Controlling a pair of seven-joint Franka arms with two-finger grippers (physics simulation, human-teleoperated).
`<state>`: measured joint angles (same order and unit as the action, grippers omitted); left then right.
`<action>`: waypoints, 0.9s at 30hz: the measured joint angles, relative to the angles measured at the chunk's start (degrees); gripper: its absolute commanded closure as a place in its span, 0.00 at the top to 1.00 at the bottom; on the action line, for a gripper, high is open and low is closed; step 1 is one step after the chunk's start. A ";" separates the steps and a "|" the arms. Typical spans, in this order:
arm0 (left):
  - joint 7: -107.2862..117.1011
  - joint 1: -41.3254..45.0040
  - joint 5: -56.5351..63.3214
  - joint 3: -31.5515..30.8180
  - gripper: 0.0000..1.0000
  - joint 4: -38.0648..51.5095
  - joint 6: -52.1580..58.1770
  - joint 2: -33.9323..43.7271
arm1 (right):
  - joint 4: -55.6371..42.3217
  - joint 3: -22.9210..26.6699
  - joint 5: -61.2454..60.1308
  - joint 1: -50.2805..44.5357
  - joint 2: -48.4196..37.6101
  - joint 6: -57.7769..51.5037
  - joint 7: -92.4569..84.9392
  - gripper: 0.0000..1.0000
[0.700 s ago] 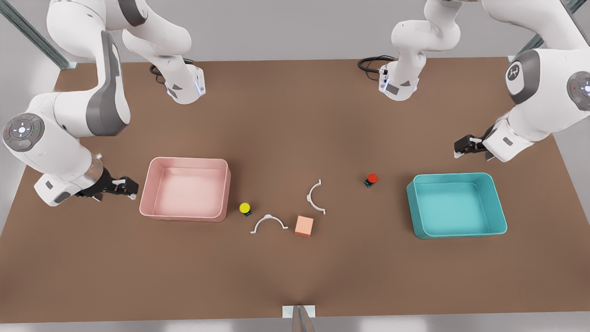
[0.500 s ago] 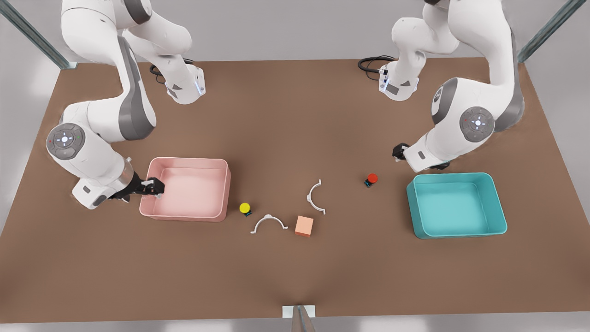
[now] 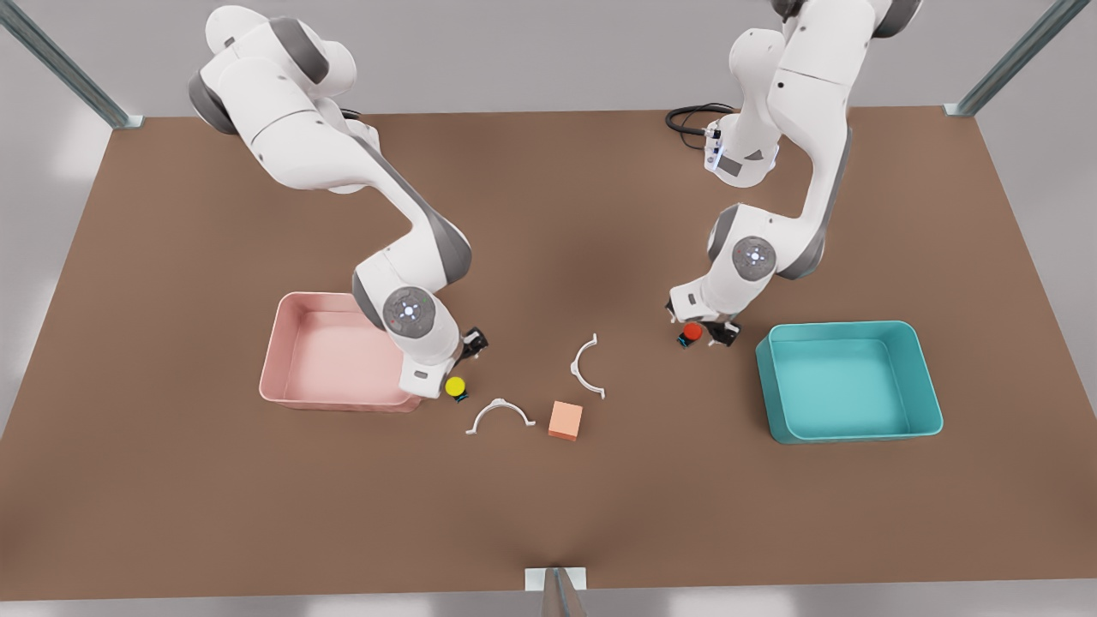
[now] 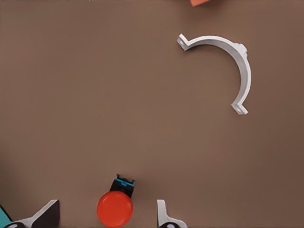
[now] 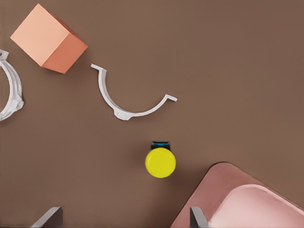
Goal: Place the red button in the blue storage box with the left arm, and place the yellow button in the pink storage box with the right arm
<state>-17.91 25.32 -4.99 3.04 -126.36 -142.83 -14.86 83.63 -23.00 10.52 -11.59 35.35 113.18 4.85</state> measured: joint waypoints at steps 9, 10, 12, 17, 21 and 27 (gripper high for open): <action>-7.03 -0.08 -0.09 0.00 1.00 -4.53 -10.74 -5.68 | -3.94 2.31 1.38 -0.37 9.28 4.68 -9.33 1.00; -7.61 0.00 -0.09 -0.02 0.99 -5.06 -11.22 -5.88 | -4.60 2.48 1.43 -0.37 10.21 4.86 -10.40 1.00; -8.66 -0.15 -0.10 0.01 0.89 -5.71 -11.98 -6.45 | -5.75 2.71 1.60 -0.37 11.66 5.08 -12.48 1.00; -10.71 -0.35 -0.31 -0.05 0.58 -5.87 -13.06 -7.25 | -5.57 3.31 3.06 -0.97 12.86 4.92 -16.80 1.00; -11.84 -0.41 -0.33 -0.05 0.46 -5.82 -13.47 -6.57 | -4.31 3.94 3.73 -0.84 12.89 4.54 -19.28 1.00; -14.08 -10.44 -0.17 0.15 0.46 -5.45 -5.60 9.57 | -4.15 4.21 3.99 -1.17 15.55 6.94 -21.45 1.00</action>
<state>-31.98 14.87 -5.16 3.19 -131.80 -148.43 -5.28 79.49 -18.79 14.51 -12.76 50.90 120.12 -16.60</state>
